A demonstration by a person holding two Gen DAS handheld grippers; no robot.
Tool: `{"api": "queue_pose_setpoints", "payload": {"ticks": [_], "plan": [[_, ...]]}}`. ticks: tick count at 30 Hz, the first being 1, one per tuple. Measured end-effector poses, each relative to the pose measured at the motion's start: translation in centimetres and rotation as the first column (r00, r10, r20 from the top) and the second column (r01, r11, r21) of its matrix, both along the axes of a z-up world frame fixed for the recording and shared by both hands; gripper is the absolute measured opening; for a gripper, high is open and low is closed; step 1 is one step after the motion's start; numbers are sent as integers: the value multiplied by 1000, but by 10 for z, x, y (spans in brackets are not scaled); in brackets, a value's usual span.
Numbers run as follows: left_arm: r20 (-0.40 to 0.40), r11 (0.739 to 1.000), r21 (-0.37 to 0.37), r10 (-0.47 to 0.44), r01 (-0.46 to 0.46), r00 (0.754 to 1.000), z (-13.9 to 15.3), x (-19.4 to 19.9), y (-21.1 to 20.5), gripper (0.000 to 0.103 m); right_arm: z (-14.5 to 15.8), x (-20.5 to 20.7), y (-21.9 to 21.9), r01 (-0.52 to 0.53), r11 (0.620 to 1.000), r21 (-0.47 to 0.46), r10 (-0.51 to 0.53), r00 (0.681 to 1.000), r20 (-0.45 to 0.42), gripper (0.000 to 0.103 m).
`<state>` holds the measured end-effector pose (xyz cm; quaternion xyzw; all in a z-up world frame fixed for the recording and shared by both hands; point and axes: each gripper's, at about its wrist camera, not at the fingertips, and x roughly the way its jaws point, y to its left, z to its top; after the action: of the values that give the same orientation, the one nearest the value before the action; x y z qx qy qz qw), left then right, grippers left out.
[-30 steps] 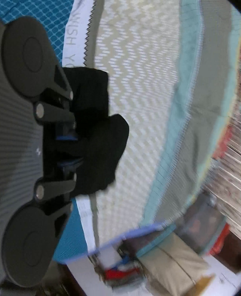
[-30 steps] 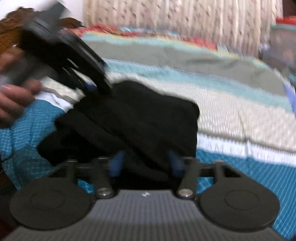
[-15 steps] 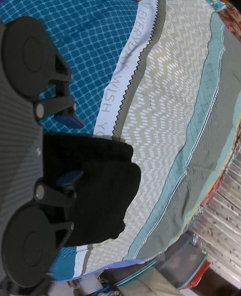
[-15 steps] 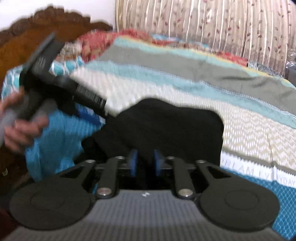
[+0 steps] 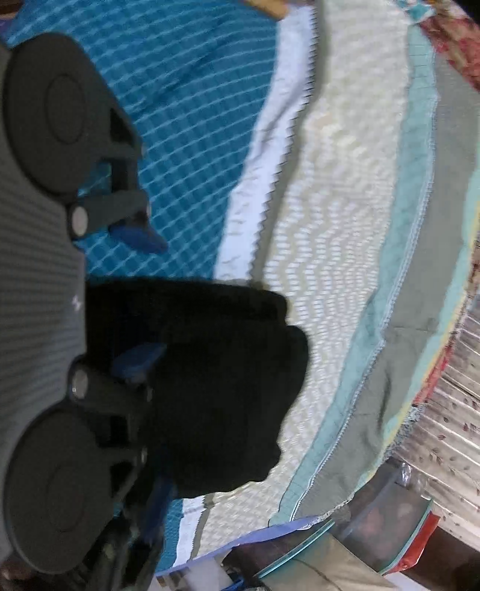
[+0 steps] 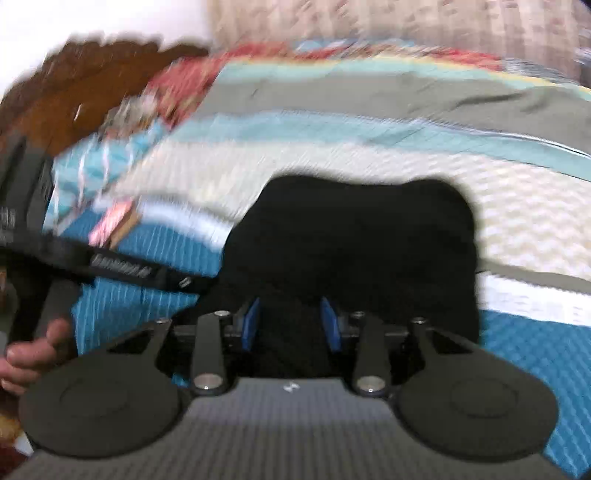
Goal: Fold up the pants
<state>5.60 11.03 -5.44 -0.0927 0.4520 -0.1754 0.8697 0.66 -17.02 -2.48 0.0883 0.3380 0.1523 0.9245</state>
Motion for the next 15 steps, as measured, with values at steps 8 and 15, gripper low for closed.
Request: {"api": "queue_pose_setpoints", "payload": {"ticks": [8, 15], "plan": [[-31, 997, -64, -48, 46, 998, 3, 23, -3, 103, -15, -11, -80, 254, 941, 226, -246, 967, -65, 92], [-184, 976, -186, -146, 111, 972, -35, 55, -17, 103, -59, 22, -94, 272, 887, 373, -183, 949, -257, 93]]}}
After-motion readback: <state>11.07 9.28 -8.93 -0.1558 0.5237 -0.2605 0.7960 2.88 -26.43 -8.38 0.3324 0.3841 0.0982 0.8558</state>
